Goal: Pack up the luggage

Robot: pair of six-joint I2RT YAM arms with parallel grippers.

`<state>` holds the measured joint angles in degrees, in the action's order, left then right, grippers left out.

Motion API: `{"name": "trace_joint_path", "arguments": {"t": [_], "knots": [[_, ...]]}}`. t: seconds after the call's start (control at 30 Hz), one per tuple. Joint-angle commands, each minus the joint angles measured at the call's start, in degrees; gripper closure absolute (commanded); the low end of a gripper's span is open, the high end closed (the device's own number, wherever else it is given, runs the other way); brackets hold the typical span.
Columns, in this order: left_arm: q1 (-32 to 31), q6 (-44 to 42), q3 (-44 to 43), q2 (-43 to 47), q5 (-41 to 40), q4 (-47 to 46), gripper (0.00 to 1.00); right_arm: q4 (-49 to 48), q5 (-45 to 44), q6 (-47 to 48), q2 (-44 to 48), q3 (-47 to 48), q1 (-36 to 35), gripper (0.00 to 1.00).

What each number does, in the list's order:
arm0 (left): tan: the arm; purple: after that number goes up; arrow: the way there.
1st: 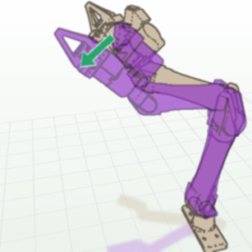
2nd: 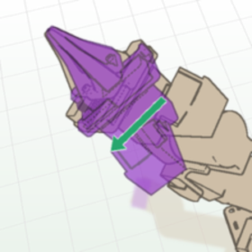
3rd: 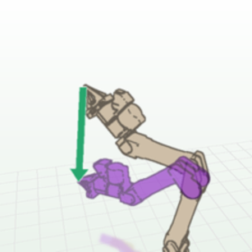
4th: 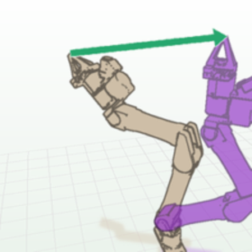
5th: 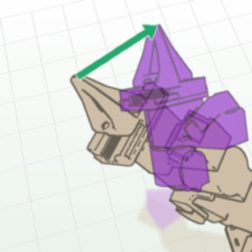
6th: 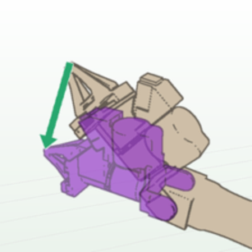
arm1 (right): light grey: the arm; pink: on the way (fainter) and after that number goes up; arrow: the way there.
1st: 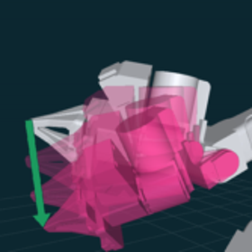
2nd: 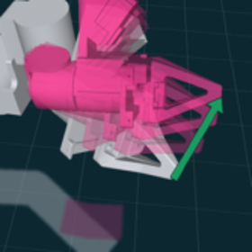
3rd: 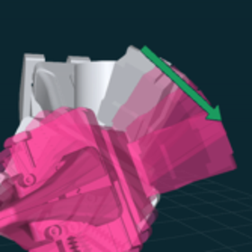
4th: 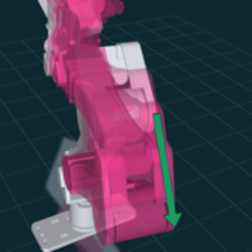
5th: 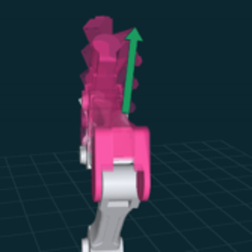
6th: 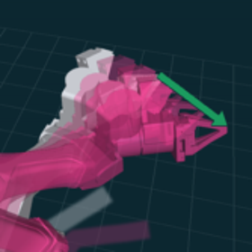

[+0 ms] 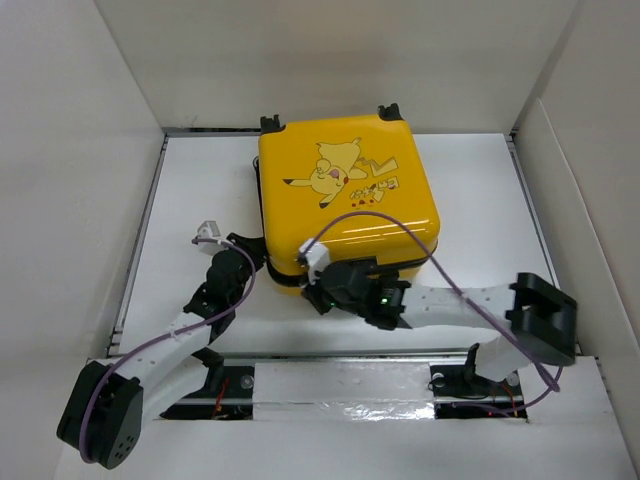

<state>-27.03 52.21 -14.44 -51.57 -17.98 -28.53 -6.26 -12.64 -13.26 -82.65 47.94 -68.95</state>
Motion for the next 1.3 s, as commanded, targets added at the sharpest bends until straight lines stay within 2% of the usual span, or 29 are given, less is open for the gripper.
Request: {"name": "trace_joint_path", "arguments": {"t": [0.0,0.03,0.13,0.23,0.33,0.4,0.43,0.47,0.5,0.57,0.6,0.7,0.83,0.87,0.93,0.97,1.0,1.03,1.1,1.17,1.27], "knots": [[-4.26,2.37,-1.56,-0.55,11.31,-3.46,0.77,-16.68,23.97,-1.43,-10.11,14.42,-8.39,1.00],[-4.26,2.55,-0.86,-0.29,10.86,-3.20,0.78,-16.94,25.03,-0.38,-12.42,21.51,-9.35,1.00],[-4.26,3.69,0.63,0.24,9.98,-4.24,0.78,-17.47,26.88,-0.89,-20.32,32.43,-10.59,1.00],[-4.26,4.57,1.25,-0.37,9.72,-5.04,0.78,-20.63,27.84,-3.43,-23.08,34.06,-10.07,1.00],[-4.26,3.87,0.29,0.59,8.14,-2.60,0.77,-24.49,27.16,-4.32,-19.58,25.83,-8.49,1.00],[-4.26,2.47,-0.76,2.60,6.04,-0.83,0.68,-25.12,26.80,-4.67,-13.79,15.55,-7.08,1.00],[-4.26,2.03,-2.07,3.31,5.42,0.92,0.64,-25.11,26.19,-5.11,-11.41,11.86,-5.86,1.00],[-3.48,1.15,-2.70,3.93,5.15,1.55,0.48,-25.46,26.18,-5.20,-6.52,8.08,-5.24,1.00],[-3.47,0.62,-3.40,4.98,5.23,2.07,0.40,-25.29,26.09,-5.55,-3.86,1.17,-4.71,1.00],[-2.86,-0.17,-5.42,5.60,5.06,3.92,0.30,-23.37,26.18,-6.43,1.68,-4.76,-2.78,1.00],[-2.86,-0.52,-6.04,6.04,4.80,4.62,0.28,-22.40,26.18,-6.52,7.71,-9.14,-2.16,1.00],[-2.86,0.43,-6.31,7.18,5.66,5.25,0.28,-15.03,24.52,-6.43,17.23,-13.04,0.12,1.00],[-6.88,0.97,-4.03,7.54,7.25,2.96,0.43,-0.19,21.44,-4.07,33.82,-13.58,5.65,1.00],[-8.29,0.88,-3.76,7.19,7.52,2.44,0.61,2.54,21.17,-3.62,36.05,-13.84,7.41,1.00],[-13.89,0.79,-3.49,5.17,6.30,1.21,0.73,5.28,22.31,-1.96,40.53,-14.19,13.73,1.00],[-16.19,0.79,-3.75,3.43,3.50,1.37,0.91,8.43,23.97,-1.34,41.42,-13.67,18.28,1.00],[-18.48,0.97,-3.93,2.54,1.91,1.46,0.97,9.42,24.85,-0.72,41.95,-13.40,20.58,1.00],[-23.11,1.32,-4.19,1.83,0.41,1.29,0.99,10.12,26.86,0.15,42.39,-13.23,22.78,1.00],[-27.36,2.11,-4.37,-0.62,-3.88,0.50,1.00,9.87,29.59,0.68,42.92,-12.79,26.57,1.00],[-30.87,2.20,-4.81,-3.35,-4.87,-3.09,1.00,8.56,32.49,1.39,42.05,-12.87,30.62,1.00],[-32.38,1.50,-7.61,-10.81,-2.24,-8.37,1.00,8.46,35.13,2.79,39.77,-12.79,32.99,1.00]]}}
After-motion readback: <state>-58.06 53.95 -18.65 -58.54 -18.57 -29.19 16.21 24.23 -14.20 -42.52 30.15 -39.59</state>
